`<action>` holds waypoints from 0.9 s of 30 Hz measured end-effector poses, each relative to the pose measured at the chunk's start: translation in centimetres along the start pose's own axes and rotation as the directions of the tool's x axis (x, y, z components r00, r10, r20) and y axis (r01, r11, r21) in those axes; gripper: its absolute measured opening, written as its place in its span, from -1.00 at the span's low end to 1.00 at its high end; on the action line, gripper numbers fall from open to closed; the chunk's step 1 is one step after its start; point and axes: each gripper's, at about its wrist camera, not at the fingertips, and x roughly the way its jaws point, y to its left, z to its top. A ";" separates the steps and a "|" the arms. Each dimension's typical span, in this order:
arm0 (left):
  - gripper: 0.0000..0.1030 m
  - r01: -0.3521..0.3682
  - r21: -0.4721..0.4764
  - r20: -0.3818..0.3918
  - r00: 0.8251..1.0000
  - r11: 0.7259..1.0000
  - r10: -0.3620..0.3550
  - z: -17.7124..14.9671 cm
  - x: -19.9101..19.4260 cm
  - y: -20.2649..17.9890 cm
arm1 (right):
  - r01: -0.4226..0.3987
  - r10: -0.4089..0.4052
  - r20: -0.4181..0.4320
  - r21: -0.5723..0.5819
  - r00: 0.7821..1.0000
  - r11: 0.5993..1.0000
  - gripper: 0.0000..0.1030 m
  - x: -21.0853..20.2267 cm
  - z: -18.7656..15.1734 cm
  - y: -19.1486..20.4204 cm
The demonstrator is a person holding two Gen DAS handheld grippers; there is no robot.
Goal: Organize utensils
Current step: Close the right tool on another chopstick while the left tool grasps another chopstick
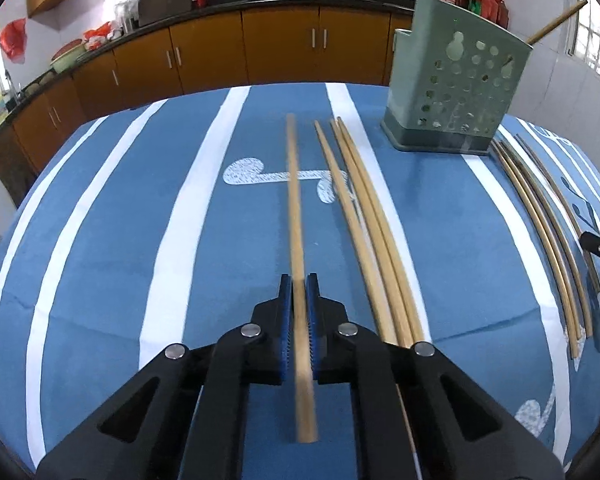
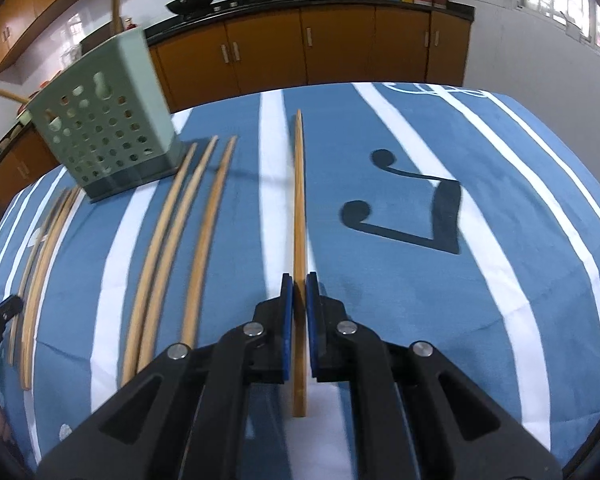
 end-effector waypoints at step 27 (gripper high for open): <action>-0.84 0.062 -0.106 0.017 0.998 0.992 -0.060 1.1 0.9 3.1 | 0.000 0.001 0.013 -0.065 1.000 0.998 -0.83 0.7 0.3 1.5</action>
